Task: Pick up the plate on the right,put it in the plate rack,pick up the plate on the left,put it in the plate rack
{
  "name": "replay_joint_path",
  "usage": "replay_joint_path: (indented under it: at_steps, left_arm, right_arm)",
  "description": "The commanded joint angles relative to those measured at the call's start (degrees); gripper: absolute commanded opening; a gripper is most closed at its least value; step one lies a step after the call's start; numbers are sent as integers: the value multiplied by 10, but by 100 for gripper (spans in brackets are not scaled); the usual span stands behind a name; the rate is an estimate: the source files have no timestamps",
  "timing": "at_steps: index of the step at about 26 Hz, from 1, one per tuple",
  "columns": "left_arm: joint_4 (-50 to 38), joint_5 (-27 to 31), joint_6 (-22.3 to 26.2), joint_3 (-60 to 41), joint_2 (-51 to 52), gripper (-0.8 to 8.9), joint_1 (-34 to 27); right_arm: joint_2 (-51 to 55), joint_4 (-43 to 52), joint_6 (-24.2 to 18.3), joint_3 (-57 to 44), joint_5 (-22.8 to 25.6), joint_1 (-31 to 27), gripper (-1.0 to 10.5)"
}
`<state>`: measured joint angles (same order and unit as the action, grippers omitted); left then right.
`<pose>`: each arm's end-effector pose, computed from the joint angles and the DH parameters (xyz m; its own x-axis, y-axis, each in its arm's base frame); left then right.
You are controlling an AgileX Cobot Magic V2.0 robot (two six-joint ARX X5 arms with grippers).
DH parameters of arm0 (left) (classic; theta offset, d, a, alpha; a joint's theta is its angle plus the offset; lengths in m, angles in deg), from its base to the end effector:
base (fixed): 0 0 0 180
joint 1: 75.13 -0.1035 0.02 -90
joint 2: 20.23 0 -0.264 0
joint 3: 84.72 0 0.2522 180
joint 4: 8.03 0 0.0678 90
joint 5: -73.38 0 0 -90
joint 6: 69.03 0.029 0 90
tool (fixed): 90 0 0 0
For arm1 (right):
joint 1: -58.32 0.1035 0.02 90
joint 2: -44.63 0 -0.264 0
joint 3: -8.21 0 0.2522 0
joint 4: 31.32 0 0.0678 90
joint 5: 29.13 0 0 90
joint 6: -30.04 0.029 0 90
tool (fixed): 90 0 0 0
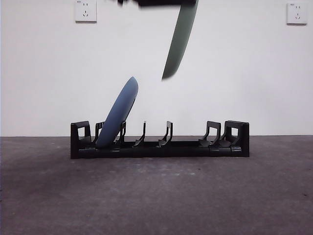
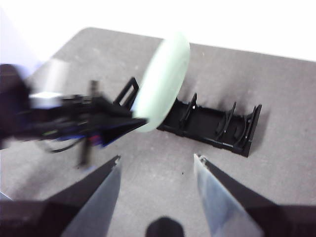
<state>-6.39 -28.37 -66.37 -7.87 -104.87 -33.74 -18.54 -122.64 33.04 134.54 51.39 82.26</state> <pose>0.2513 -0.2293 0.3164 0.5899 -0.7914 -0.1604 0.8029 0.5960 0.0125 0.0892 0.0448 0.5186 0.7279 0.5034 -0.4655 -0.5096 0.8514 0.1238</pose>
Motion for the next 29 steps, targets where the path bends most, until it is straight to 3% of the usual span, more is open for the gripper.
replay_joint_path:
  at_steps: [1, 7, 11, 29]
  left_arm:
    - [-17, -2, -23, 31, -49, -8, -19]
    - [-17, 1, -23, 92, -131, -8, -41]
    - [-20, 27, -24, 106, -159, -8, -49]
    - [-22, 26, -26, 106, -243, -8, -63]
  right_arm:
    - [5, -13, 0, -2, -9, 0, 252]
    - [6, -14, 0, -2, -52, 0, 252]
    - [4, -14, -1, -3, -53, 0, 252]
    - [3, -14, -18, -3, -53, 0, 252]
